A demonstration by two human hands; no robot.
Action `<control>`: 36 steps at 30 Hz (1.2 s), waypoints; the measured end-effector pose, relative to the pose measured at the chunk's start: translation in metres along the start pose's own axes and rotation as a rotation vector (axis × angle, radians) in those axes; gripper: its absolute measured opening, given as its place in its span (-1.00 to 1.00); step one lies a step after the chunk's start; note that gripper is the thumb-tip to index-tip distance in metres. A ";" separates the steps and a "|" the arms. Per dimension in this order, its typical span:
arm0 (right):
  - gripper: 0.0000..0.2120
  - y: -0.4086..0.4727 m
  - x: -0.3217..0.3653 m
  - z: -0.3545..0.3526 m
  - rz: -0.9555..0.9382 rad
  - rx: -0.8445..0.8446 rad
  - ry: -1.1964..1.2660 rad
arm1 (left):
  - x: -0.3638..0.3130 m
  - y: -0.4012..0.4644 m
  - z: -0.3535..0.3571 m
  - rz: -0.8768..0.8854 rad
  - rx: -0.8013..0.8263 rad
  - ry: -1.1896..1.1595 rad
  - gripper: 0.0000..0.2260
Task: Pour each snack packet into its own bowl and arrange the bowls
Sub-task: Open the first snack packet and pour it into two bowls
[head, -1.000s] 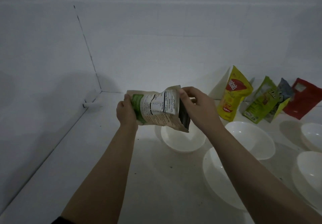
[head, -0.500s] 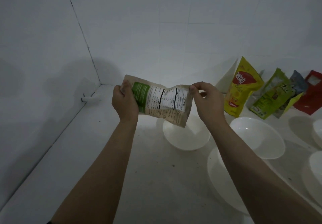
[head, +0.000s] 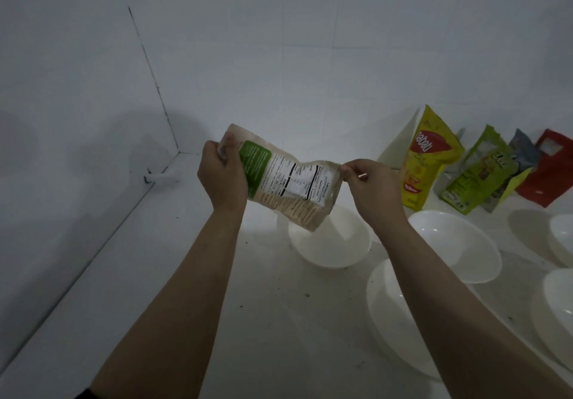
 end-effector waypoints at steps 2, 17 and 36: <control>-0.81 0.000 0.000 0.002 0.008 0.019 -0.054 | -0.003 0.000 0.000 0.018 -0.005 0.016 -0.64; -0.82 -0.009 -0.009 0.021 -0.094 -0.031 -0.062 | 0.002 0.012 0.000 0.033 -0.011 0.018 -0.64; -0.85 -0.004 -0.011 0.016 -0.163 -0.046 0.077 | -0.010 0.012 -0.001 0.065 -0.028 -0.021 -0.64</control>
Point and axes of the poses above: each hand's wrist, its own y-axis towards the middle knuckle, its own z-axis out of the palm, x = y × z, the point moved 3 cm from there along y, towards the middle knuckle, and after that the axes turned 14 degrees about x, right-handed, at the moved point
